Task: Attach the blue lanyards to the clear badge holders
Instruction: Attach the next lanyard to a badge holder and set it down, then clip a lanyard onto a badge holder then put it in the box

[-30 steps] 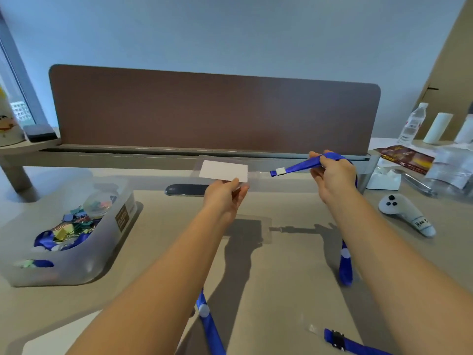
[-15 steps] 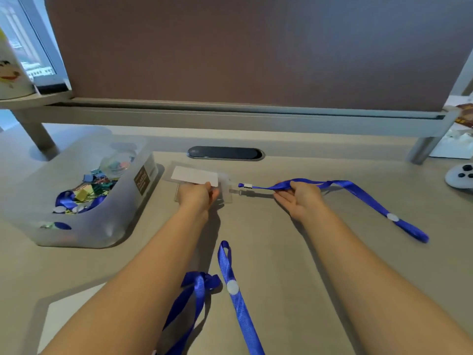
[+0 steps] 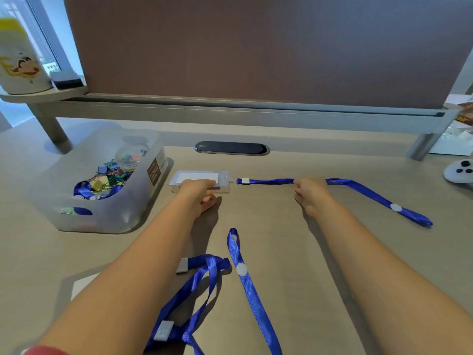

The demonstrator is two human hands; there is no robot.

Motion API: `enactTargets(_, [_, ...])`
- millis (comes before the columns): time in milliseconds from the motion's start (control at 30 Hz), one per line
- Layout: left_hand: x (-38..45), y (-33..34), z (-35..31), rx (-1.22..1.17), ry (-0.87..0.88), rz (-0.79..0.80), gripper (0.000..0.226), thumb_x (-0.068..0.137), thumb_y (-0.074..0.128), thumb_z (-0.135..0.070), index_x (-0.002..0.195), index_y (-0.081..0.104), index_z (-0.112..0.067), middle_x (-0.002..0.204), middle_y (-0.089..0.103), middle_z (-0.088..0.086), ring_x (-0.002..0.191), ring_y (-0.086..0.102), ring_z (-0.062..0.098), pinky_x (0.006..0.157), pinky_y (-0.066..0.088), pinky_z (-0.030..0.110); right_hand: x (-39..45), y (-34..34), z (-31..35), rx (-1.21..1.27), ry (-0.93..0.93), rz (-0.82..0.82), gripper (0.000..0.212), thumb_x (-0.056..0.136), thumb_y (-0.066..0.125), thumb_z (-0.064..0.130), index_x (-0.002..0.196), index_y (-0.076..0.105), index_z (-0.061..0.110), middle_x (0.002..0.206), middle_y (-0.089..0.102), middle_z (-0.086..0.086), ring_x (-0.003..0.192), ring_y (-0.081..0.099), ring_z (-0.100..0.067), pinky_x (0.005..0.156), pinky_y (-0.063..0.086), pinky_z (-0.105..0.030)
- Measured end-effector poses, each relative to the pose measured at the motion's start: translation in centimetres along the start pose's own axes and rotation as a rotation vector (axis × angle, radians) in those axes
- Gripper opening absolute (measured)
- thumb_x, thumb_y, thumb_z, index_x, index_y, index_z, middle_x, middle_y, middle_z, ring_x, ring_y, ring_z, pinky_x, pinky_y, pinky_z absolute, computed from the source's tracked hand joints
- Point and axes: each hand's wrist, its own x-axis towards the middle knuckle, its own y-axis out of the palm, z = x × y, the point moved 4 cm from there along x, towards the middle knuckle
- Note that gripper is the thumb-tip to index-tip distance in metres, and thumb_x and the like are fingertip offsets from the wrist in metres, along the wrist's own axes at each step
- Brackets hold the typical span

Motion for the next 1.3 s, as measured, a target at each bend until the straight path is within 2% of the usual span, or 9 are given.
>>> enactTargets(67, [-1.1,-0.8,-0.1,0.163,0.055,-0.020,0.037,0.090,0.055,-0.014,0.124,0.045,-0.003,0.097,0.055,0.014,0.074,0.053,0.019,0.059,0.047,0.025,-1.5,-0.2,0.2,-0.125,-0.050,0.020,0.030,0.084,0.041,0.000,0.059,0.033,0.015,0.055,0.026,-0.003,0.049,0.023,-0.014,0.050,0.026,-0.026])
enactTargets(200, [-5.1,-2.1,-0.5,0.561,0.334,0.027,0.032,0.093,0.048,-0.017,0.122,0.049,-0.001,0.118,0.054,0.012,0.096,0.051,0.020,0.082,0.044,0.030,-5.2,-0.4,-0.1,-0.359,-0.140,0.076,0.028,0.079,0.036,-0.001,0.056,0.031,0.014,0.057,0.025,-0.006,0.053,0.024,-0.019,0.052,0.022,-0.028])
enactTargets(267, [-7.6,-3.2,-0.6,0.760,0.473,0.035,0.031,0.093,0.048,-0.018,0.121,0.051,-0.004,0.123,0.057,0.014,0.105,0.053,0.022,0.090,0.043,0.033,-7.6,0.0,-0.2,-0.456,-0.230,0.116,0.019,0.081,0.040,0.002,0.067,0.052,-0.003,0.063,0.041,-0.018,0.062,0.039,-0.026,0.059,0.036,-0.033])
enactTargets(333, [-9.7,-4.6,-0.3,0.906,0.541,0.052,0.032,0.092,0.050,-0.018,0.122,0.051,-0.005,0.125,0.057,0.013,0.113,0.054,0.024,0.094,0.044,0.033,-10.0,0.6,-0.6,-0.524,-0.304,0.176,0.031,0.086,0.044,0.004,0.104,0.057,-0.018,0.096,0.058,-0.038,0.081,0.055,-0.040,0.082,0.049,-0.046])
enactTargets(433, [-11.9,-7.3,1.2,1.091,0.570,0.066,0.032,0.091,0.052,-0.018,0.122,0.052,-0.008,0.127,0.058,0.011,0.116,0.054,0.024,0.096,0.044,0.031,-13.6,1.4,-1.6,-0.726,-0.404,0.223,0.033,0.091,0.044,0.008,0.114,0.057,-0.012,0.123,0.057,-0.030,0.109,0.058,-0.038,0.099,0.044,-0.046])
enactTargets(700, [-12.6,-14.9,5.1,1.546,0.519,-0.121,0.049,0.084,0.060,-0.035,0.127,0.046,-0.016,0.131,0.054,0.009,0.117,0.051,0.027,0.098,0.046,0.039,-18.4,2.4,-5.6,-1.049,-0.503,0.204,0.031,0.092,0.043,0.015,0.114,0.058,-0.001,0.118,0.063,-0.021,0.109,0.058,-0.034,0.093,0.048,-0.042])
enactTargets(867, [-11.9,-16.1,5.8,1.491,0.382,-0.038,0.051,0.082,0.060,-0.044,0.120,0.050,-0.012,0.131,0.054,0.011,0.115,0.050,0.027,0.096,0.044,0.037,-19.4,2.6,-6.0,-1.218,-0.584,0.182,0.031,0.095,0.039,0.023,0.114,0.057,0.007,0.112,0.063,-0.013,0.101,0.059,-0.027,0.086,0.048,-0.035])
enactTargets(1067, [-11.3,-15.8,5.1,1.601,0.271,-0.092,0.081,0.066,0.068,-0.059,0.128,0.042,-0.015,0.135,0.044,0.011,0.121,0.041,0.030,0.104,0.038,0.042,-19.5,2.9,-6.0,-1.239,-0.590,0.195,0.029,0.094,0.041,0.018,0.115,0.056,0.006,0.116,0.062,-0.015,0.104,0.058,-0.027,0.089,0.048,-0.035])
enactTargets(1300, [-10.7,-15.2,5.2,1.502,0.012,0.030,0.077,0.072,0.070,-0.047,0.130,0.041,-0.006,0.131,0.051,0.013,0.112,0.051,0.029,0.097,0.045,0.038,-19.3,2.8,-5.4,-1.179,-0.609,0.190,0.031,0.093,0.043,0.017,0.119,0.055,0.005,0.122,0.060,-0.014,0.110,0.057,-0.028,0.094,0.047,-0.037])
